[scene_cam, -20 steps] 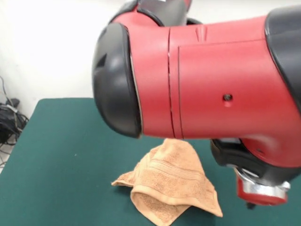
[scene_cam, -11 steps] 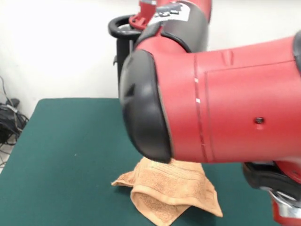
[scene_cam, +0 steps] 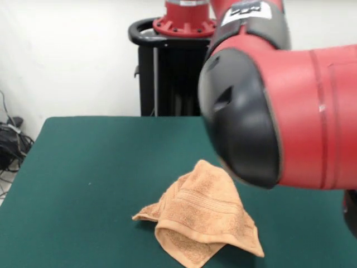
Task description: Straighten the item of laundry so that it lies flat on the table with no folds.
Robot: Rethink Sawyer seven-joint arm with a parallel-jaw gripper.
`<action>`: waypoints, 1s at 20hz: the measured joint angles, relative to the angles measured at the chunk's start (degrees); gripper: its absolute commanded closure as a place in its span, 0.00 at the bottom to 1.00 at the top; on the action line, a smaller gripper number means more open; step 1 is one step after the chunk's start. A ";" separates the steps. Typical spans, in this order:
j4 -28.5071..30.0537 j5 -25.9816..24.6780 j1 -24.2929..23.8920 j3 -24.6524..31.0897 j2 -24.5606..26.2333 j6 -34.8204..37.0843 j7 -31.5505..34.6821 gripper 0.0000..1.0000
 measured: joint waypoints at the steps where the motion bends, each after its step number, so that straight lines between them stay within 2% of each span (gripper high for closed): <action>1: -0.03 -1.38 0.00 1.10 0.02 0.01 0.00 0.00; 4: -0.34 -9.38 0.00 7.94 0.12 0.02 0.00 0.00; 8: -0.49 -14.21 -0.01 12.81 0.32 0.01 0.04 0.00; 10: -0.48 -15.02 0.02 14.51 0.44 0.01 0.25 0.00; 13: 1.34 -8.87 -0.77 13.25 0.87 0.06 1.13 0.00; 15: 4.58 -2.06 -2.34 10.53 1.26 0.12 2.65 0.00; 18: 12.62 10.06 -6.95 4.96 1.59 0.28 8.81 0.00; 20: 14.58 12.59 -8.23 3.79 1.56 0.31 11.01 0.00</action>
